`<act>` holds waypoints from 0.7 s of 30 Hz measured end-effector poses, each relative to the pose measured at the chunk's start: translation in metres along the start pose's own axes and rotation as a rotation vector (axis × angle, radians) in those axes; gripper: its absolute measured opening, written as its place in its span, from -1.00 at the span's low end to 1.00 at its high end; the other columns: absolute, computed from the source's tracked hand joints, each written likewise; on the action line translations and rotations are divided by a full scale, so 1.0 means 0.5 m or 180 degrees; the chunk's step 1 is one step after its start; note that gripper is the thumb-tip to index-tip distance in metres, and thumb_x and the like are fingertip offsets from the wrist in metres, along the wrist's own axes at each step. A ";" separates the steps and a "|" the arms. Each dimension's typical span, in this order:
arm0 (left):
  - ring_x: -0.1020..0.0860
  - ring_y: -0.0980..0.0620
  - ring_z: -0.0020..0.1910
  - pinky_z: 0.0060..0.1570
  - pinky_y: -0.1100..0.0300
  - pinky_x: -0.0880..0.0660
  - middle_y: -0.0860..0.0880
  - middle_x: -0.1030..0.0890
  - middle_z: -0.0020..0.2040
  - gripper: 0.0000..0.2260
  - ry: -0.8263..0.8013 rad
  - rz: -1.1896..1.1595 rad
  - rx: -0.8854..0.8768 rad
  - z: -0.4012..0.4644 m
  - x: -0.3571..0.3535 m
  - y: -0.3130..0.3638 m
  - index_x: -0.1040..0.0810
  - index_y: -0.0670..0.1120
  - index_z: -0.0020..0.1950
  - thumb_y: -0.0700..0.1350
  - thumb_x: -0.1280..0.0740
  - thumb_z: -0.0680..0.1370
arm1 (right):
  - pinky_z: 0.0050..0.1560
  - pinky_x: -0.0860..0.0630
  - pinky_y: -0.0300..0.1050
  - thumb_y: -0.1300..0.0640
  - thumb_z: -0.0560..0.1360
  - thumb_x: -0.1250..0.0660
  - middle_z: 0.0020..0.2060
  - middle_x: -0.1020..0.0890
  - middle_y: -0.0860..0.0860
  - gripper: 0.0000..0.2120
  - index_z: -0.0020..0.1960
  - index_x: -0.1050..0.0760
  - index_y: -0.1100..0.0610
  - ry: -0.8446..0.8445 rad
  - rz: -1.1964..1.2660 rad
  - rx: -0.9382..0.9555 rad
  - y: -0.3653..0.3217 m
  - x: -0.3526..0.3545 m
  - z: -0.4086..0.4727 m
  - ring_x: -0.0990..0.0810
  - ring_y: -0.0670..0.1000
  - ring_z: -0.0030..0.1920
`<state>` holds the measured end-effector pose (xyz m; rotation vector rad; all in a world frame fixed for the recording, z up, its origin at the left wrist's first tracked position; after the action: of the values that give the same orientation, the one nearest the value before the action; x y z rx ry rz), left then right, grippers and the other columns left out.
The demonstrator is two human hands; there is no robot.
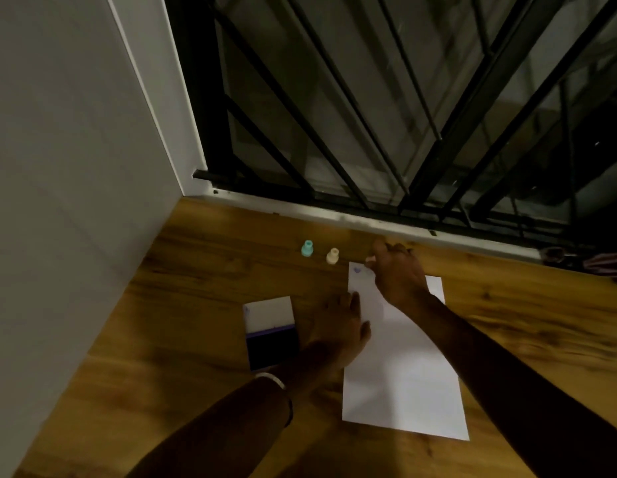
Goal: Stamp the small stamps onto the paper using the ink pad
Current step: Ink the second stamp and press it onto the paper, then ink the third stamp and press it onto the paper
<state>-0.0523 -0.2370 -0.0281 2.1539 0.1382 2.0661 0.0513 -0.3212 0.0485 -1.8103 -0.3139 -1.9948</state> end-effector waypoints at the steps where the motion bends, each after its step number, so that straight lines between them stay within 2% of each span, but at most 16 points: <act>1: -0.53 -0.11 0.25 0.21 0.00 -0.50 -0.16 -0.53 0.32 -0.48 -0.0102 -0.0212 -0.0005 -0.003 0.001 -0.001 -0.29 -0.08 0.49 0.16 -0.13 0.60 | -0.02 -0.39 0.04 0.29 0.42 -0.33 -0.01 -0.65 0.11 -0.73 0.05 -0.36 0.09 0.0013 0.0001 0.0018 -0.007 0.006 -0.010 -0.56 0.20 0.01; 3: -0.64 0.11 0.04 0.06 0.22 -0.57 0.03 -0.69 0.08 -0.57 -0.0194 -0.0922 0.0168 -0.007 0.022 -0.019 -0.52 0.05 0.33 0.20 -0.27 0.53 | -0.03 -0.37 0.03 0.24 0.45 -0.36 -0.01 -0.66 0.10 -0.75 0.05 -0.36 0.08 0.0072 0.0046 0.0046 -0.022 0.014 -0.032 -0.57 0.19 0.00; 4: -0.65 0.16 -0.01 0.04 0.27 -0.56 0.09 -0.71 0.01 -0.63 0.0064 -0.1393 0.0353 -0.011 0.039 -0.036 -0.58 0.10 0.25 0.21 -0.31 0.50 | -0.02 -0.37 0.03 0.22 0.46 -0.37 0.00 -0.66 0.09 -0.76 0.06 -0.38 0.08 0.0080 0.0086 0.0055 -0.032 0.016 -0.045 -0.57 0.18 0.01; 5: -0.63 0.13 0.04 0.11 0.25 -0.53 0.09 -0.69 0.05 -0.66 0.0240 -0.1767 0.0680 -0.018 0.050 -0.050 -0.58 0.08 0.24 0.18 -0.29 0.54 | 0.00 -0.39 0.03 0.20 0.47 -0.37 0.01 -0.66 0.08 -0.77 0.06 -0.39 0.07 0.0085 0.0138 0.0072 -0.042 0.016 -0.058 -0.58 0.17 0.02; 6: -0.58 0.04 0.15 0.21 0.18 -0.46 0.00 -0.65 0.16 -0.68 0.0350 -0.2170 0.0817 -0.028 0.047 -0.056 -0.53 0.01 0.29 0.09 -0.25 0.59 | 0.04 -0.40 0.05 0.19 0.47 -0.38 0.01 -0.66 0.06 -0.78 0.07 -0.41 0.07 0.0085 0.0203 0.0090 -0.055 0.016 -0.071 -0.58 0.15 0.04; 7: -0.53 -0.06 0.23 0.28 0.11 -0.39 -0.09 -0.59 0.24 -0.68 0.0328 -0.2767 0.1034 -0.034 0.037 -0.063 -0.48 -0.09 0.32 0.01 -0.20 0.63 | 0.09 -0.42 0.06 0.19 0.47 -0.37 0.02 -0.66 0.05 -0.78 0.08 -0.43 0.06 0.0065 0.0255 0.0108 -0.069 0.015 -0.084 -0.58 0.13 0.06; 8: -0.52 -0.12 0.24 0.28 0.06 -0.38 -0.16 -0.57 0.24 -0.70 0.0269 -0.3473 0.1381 -0.038 0.036 -0.072 -0.48 -0.15 0.30 -0.03 -0.18 0.64 | 0.12 -0.43 0.07 0.18 0.48 -0.37 0.02 -0.66 0.04 -0.77 0.09 -0.43 0.06 0.0020 0.0268 0.0130 -0.085 0.013 -0.098 -0.58 0.12 0.07; 10: -0.60 -0.11 0.00 0.06 0.03 -0.51 -0.17 -0.64 0.01 -0.78 0.0123 -0.4857 0.2154 -0.061 0.047 -0.085 -0.56 -0.13 0.09 -0.05 -0.18 0.64 | 0.13 -0.45 0.06 0.21 0.45 -0.39 0.01 -0.66 0.04 -0.75 0.09 -0.43 0.05 -0.0104 0.0217 0.0231 -0.120 0.005 -0.126 -0.57 0.10 0.06; 11: -0.61 -0.06 -0.12 -0.06 0.07 -0.54 -0.13 -0.64 -0.09 -0.79 -0.0015 -0.5295 0.2410 -0.070 0.049 -0.089 -0.57 -0.10 -0.02 -0.08 -0.16 0.64 | 0.11 -0.45 0.05 0.22 0.44 -0.40 -0.02 -0.66 0.05 -0.74 0.07 -0.42 0.06 -0.0147 0.0201 0.0315 -0.139 0.001 -0.140 -0.57 0.11 0.04; 13: -0.61 -0.03 -0.17 -0.13 0.10 -0.57 -0.09 -0.65 -0.16 -0.78 -0.0228 -0.5826 0.2635 -0.087 0.050 -0.102 -0.56 -0.10 -0.10 -0.11 -0.16 0.63 | 0.06 -0.43 0.03 0.23 0.42 -0.41 -0.06 -0.65 0.09 -0.76 0.03 -0.43 0.08 -0.0147 0.0227 0.0508 -0.172 -0.004 -0.166 -0.58 0.14 0.00; 15: -0.61 -0.04 -0.11 -0.11 0.06 -0.58 -0.07 -0.67 -0.15 -0.78 -0.0287 -0.6230 0.2624 -0.103 0.050 -0.109 -0.58 -0.08 -0.07 -0.05 -0.18 0.63 | 0.09 -0.42 0.03 0.22 0.43 -0.39 -0.02 -0.65 0.12 -0.78 0.06 -0.47 0.12 -0.0098 0.0331 0.0685 -0.197 -0.011 -0.183 -0.57 0.16 0.05; 18: -0.59 -0.04 0.07 -0.04 0.05 -0.54 -0.05 -0.67 0.00 -0.75 -0.0410 -0.6663 0.2474 -0.125 0.047 -0.110 -0.58 -0.02 0.03 0.07 -0.16 0.63 | 0.19 -0.37 -0.02 0.12 0.53 -0.29 0.10 -0.62 0.07 -0.77 0.18 -0.48 0.11 -0.0127 0.0494 0.0775 -0.223 -0.025 -0.200 -0.54 0.09 0.16; 21: -0.60 -0.05 0.11 -0.07 0.07 -0.56 -0.10 -0.67 0.07 -0.70 -0.0525 -0.6839 0.2506 -0.136 0.040 -0.112 -0.59 -0.05 0.10 0.12 -0.20 0.60 | 0.15 -0.37 -0.04 0.09 0.53 -0.28 0.06 -0.63 0.07 -0.80 0.14 -0.50 0.11 -0.0118 0.0552 0.0772 -0.237 -0.030 -0.209 -0.56 0.09 0.10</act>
<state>-0.1172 -0.1752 -0.0158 0.8238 2.1347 0.3959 -0.0943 -0.2603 0.0343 -1.6636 -0.3788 -1.7267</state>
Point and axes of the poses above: each hand's wrist, its own z-axis towards the middle knuckle, its own x-axis out of the back of the hand, y = z × x, the point moved 3 cm from there along z, towards the middle knuckle
